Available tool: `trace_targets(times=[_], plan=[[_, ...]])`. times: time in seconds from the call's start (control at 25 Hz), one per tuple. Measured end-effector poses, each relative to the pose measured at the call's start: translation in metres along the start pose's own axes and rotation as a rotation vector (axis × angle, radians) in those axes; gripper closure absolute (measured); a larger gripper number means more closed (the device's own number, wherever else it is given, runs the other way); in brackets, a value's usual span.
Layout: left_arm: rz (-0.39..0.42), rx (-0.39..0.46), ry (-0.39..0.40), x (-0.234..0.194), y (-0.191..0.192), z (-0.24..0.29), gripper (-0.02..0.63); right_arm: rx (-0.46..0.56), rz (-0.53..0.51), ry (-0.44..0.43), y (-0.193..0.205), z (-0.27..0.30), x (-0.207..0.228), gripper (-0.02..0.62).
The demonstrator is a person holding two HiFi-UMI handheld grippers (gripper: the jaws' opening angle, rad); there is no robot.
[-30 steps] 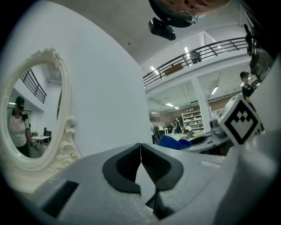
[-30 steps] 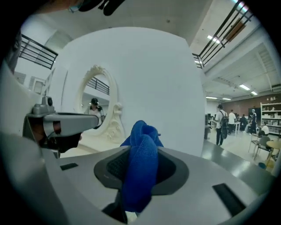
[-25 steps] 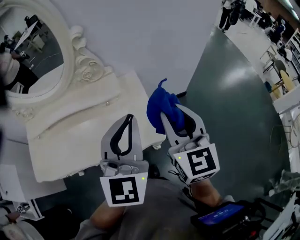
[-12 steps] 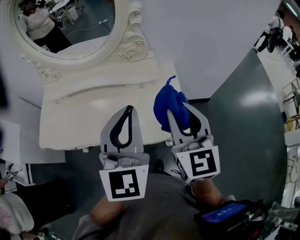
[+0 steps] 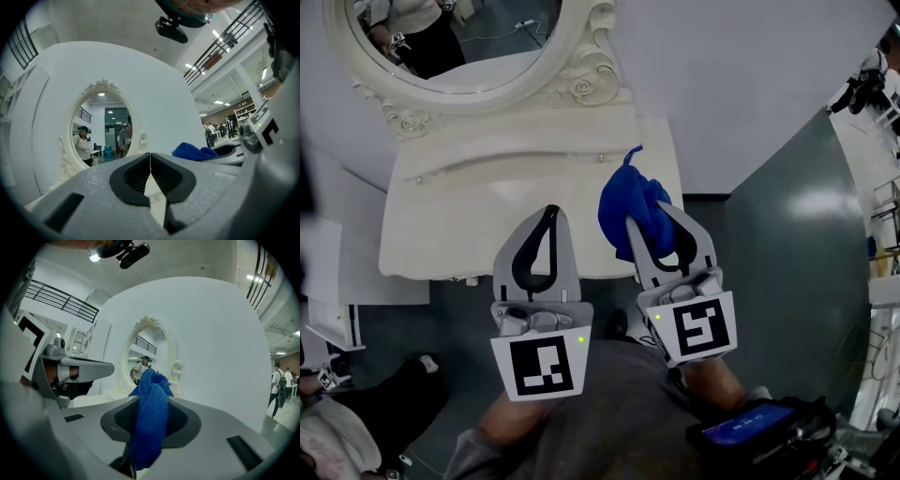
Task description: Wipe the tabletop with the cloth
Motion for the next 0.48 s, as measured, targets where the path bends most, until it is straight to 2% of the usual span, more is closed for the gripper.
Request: trace_targets(times=[0.48], plan=[[-0.009, -0.001, 0.017, 0.009, 0.009, 0.007, 0.589, -0.018, 0.000, 0.012, 0.011, 0.000, 0.008, 0.489]])
Point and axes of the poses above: the fingertips, and each gripper's own axes: z forward along the fingers, x to its right, y out of its underside, the point moved 6 cm from there along -z, backward along the fingers, and after that the axes turned 3 degrees about y, right-handed, at the moved point
